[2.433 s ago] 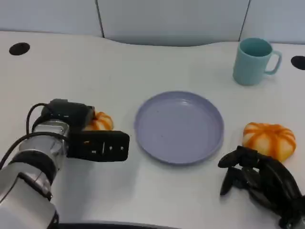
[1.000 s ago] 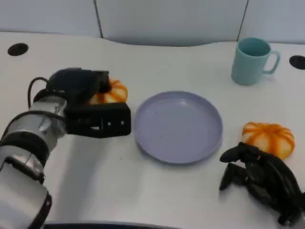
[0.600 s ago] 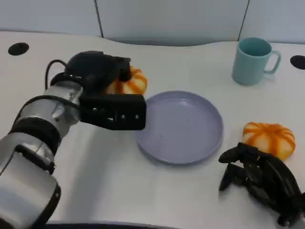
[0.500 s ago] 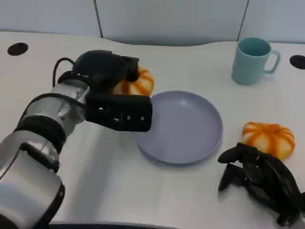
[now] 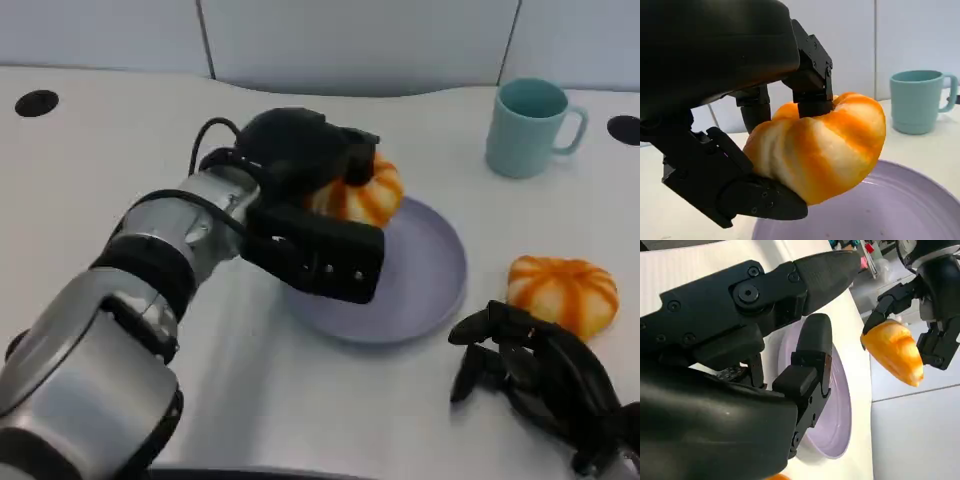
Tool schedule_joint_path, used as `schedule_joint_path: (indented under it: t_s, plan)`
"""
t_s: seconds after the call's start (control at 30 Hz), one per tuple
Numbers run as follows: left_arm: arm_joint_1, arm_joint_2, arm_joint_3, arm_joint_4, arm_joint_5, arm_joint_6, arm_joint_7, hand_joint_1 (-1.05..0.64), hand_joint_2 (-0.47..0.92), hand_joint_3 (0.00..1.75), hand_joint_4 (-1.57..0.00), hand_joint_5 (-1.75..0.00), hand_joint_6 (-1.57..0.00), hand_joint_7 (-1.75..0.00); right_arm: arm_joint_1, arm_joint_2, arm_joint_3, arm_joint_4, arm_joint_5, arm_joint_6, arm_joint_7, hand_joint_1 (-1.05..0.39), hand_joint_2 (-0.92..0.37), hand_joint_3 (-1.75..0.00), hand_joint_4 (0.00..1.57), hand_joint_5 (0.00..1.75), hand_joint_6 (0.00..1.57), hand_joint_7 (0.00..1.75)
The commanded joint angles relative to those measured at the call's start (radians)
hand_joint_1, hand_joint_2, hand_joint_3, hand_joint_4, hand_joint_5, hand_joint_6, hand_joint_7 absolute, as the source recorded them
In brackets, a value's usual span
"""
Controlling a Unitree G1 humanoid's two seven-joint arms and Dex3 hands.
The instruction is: Grasp the bread from the table and place it into the plate.
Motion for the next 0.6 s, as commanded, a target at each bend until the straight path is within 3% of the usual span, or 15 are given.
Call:
schedule_joint_path:
  t_s: [0.03,0.07,0.1,0.23,0.3,0.4,0.43,0.5,0.53,0.6]
  plan:
    - [-0.008,-0.034,-0.021,0.012,0.013,-0.001,0.01,-0.4,0.73,0.39,-0.74,-1.75,-0.63,-1.43,0.038,0.002,0.005,0.021,-0.014,0.017,-0.008,-0.52,-0.92,-0.07,0.6,1.56,0.71,1.02]
    - [-0.005,-0.044,-0.023,0.014,0.013,0.001,0.01,-0.41,0.77,0.31,-0.73,-1.75,-0.64,-1.35,0.036,0.0,0.005,0.028,-0.016,0.006,-0.003,-0.52,-0.92,-0.07,0.6,1.57,0.71,1.02]
    - [-0.003,-0.049,-0.025,0.016,0.013,0.002,0.011,-0.4,0.81,0.24,-0.72,-1.75,-0.64,-1.38,0.035,-0.001,0.004,0.033,-0.018,-0.001,0.001,-0.53,-0.92,-0.08,0.62,1.58,0.71,1.02]
    - [0.005,-0.065,-0.033,0.023,0.014,0.005,0.009,-0.42,0.85,0.18,-0.75,-1.75,-0.62,-1.39,0.026,-0.002,-0.001,0.061,-0.014,-0.024,0.016,-0.52,-0.92,-0.08,0.64,1.6,0.71,1.02]
    - [0.007,-0.069,-0.034,0.027,0.012,0.005,0.003,-0.44,0.87,0.11,-0.74,-1.75,-0.68,-1.21,0.026,0.0,-0.002,0.056,-0.012,-0.007,0.007,-0.53,-0.92,-0.06,0.64,1.59,0.71,1.02]
    - [0.007,-0.07,-0.038,0.032,0.013,0.003,-0.015,-0.42,0.88,0.07,-0.73,-1.75,-0.67,-1.35,0.027,0.006,-0.01,0.058,0.0,-0.006,0.02,-0.53,-0.92,-0.05,0.65,1.58,0.71,1.02]
    - [0.007,-0.07,-0.041,0.034,0.016,0.005,-0.017,-0.42,0.89,0.06,-0.72,-1.63,-0.67,-1.25,0.028,0.007,-0.011,0.061,0.0,-0.014,0.022,-0.53,-0.92,-0.05,0.65,1.58,0.72,1.02]
    - [0.008,-0.066,-0.048,0.034,0.021,0.005,-0.009,-0.41,0.9,0.04,-0.73,-1.71,-0.65,-1.36,0.026,0.007,-0.015,0.073,0.001,-0.022,0.03,-0.53,-0.92,-0.06,0.65,1.58,0.72,1.01]
    - [0.007,-0.063,-0.054,0.034,0.026,0.005,0.0,-0.4,0.9,0.04,-0.77,-1.73,-0.59,-1.56,0.025,0.007,-0.015,0.079,-0.002,-0.032,0.029,-0.53,-0.92,-0.07,0.65,1.58,0.71,1.01]
    - [0.005,-0.058,-0.07,0.034,0.043,0.009,0.021,-0.41,0.91,0.04,-0.76,-1.74,-0.51,-1.71,0.022,0.004,-0.012,0.09,-0.011,-0.052,0.027,-0.54,-0.92,-0.08,0.65,1.58,0.72,1.0]
